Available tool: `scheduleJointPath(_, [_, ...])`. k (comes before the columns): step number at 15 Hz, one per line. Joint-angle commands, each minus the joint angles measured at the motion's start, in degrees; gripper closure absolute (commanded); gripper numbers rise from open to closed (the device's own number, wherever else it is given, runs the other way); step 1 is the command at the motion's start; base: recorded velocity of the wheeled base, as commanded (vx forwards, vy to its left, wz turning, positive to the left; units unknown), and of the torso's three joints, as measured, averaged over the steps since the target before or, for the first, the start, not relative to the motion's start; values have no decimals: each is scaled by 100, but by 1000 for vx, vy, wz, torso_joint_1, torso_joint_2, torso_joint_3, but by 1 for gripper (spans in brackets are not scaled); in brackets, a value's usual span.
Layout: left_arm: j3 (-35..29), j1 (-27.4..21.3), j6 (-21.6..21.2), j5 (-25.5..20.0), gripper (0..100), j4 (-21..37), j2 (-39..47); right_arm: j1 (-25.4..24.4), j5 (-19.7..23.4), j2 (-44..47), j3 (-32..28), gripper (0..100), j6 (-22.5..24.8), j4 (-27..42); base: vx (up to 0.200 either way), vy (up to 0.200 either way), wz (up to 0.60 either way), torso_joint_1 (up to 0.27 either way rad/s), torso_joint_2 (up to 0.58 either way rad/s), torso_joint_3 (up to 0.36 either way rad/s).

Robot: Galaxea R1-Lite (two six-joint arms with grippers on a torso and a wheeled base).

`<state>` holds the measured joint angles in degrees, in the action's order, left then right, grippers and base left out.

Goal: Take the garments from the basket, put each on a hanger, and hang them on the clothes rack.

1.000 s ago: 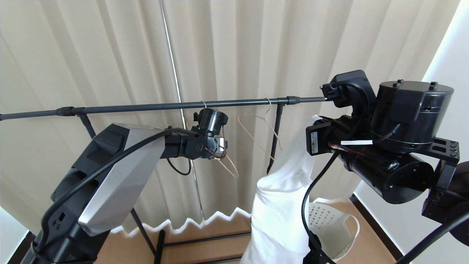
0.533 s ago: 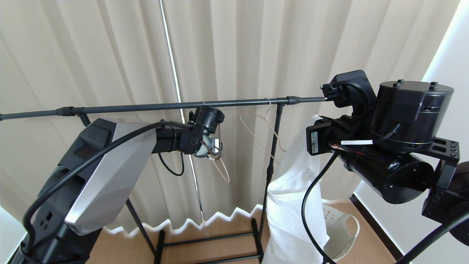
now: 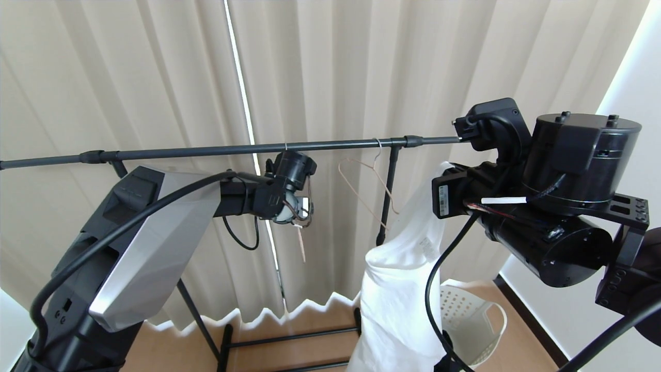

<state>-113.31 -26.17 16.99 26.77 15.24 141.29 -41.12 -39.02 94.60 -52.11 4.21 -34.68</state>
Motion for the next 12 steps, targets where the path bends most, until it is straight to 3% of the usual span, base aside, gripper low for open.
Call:
scheduleJointPath(1, [-7, -11, -3, 4, 0, -12, 83, -1, 0, -3, 0, 100, 1, -3, 0, 0, 0, 0, 0, 0])
scheduleJointPath(7, [-128, -2, -29, -14, 0, -487, 496, 16, 9, 15, 8, 100, 1, -3, 0, 0, 0, 0, 0, 0])
scheduleJointPath(12, [-128, 7, -29, -14, 0, -504, 479, 7, 9, 59, 8, 100, 1, -3, 0, 0, 0, 0, 0, 0])
